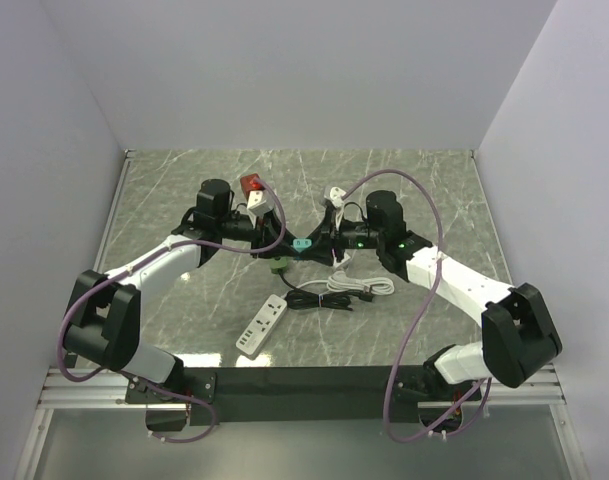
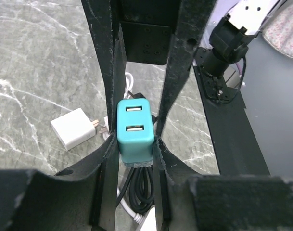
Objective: Insert the plug
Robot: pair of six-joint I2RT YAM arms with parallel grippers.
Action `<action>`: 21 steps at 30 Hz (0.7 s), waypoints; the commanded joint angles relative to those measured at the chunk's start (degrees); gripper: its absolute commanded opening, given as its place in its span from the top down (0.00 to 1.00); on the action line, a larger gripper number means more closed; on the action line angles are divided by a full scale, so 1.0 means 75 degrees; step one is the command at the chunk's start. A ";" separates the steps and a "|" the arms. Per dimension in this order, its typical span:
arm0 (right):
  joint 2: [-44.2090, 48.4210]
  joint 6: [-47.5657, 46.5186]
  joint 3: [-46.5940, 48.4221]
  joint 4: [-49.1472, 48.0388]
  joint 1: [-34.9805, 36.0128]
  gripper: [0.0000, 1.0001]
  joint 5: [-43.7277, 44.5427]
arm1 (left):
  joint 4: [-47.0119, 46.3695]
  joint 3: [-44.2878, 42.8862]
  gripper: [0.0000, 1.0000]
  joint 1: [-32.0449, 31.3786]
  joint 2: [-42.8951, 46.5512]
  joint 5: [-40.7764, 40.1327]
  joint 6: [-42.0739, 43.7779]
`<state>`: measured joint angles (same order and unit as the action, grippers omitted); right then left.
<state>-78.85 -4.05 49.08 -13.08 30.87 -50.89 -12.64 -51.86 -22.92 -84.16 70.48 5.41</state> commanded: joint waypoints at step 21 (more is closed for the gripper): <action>0.1220 0.0423 -0.0250 -0.0845 -0.0354 1.00 0.1043 | -0.0552 -0.0082 0.12 -0.0050 -0.0017 -0.1709 -0.0627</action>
<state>-72.97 -2.48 48.16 -15.27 29.91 -46.28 -14.20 -52.71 -23.22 -84.23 61.39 2.20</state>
